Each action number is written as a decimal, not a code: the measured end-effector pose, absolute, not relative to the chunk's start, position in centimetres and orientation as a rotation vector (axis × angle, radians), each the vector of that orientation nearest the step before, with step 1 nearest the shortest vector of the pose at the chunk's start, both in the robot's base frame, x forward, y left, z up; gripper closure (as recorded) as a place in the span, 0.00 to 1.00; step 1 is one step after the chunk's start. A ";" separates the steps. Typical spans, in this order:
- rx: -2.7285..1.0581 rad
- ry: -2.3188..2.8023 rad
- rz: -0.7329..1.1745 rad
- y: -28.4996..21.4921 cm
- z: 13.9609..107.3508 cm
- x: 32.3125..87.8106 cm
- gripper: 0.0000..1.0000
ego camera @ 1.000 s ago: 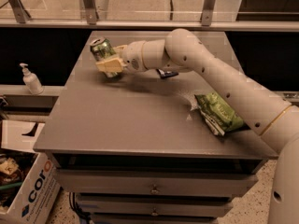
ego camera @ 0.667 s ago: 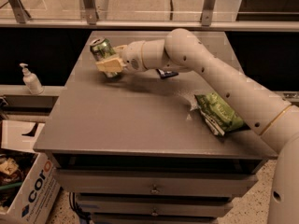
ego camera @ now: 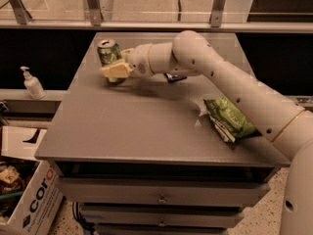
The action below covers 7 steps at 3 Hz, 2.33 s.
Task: Place green can upright
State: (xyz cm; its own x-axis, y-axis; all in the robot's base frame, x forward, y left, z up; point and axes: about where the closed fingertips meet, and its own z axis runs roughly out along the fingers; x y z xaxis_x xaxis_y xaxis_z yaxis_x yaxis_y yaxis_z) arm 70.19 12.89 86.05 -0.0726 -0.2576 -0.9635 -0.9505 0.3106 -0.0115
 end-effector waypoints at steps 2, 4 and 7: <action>-1.088 1.655 0.774 7.8 84.7 70.0 0.00; -1.080 1.657 0.686 1.6 87.1 70.1 0.00; -1.059 1.600 0.642 -5.8 89.3 70.5 0.00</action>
Offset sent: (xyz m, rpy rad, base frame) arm -0.0007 -0.0848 -0.0168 -0.0792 0.0406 -0.1517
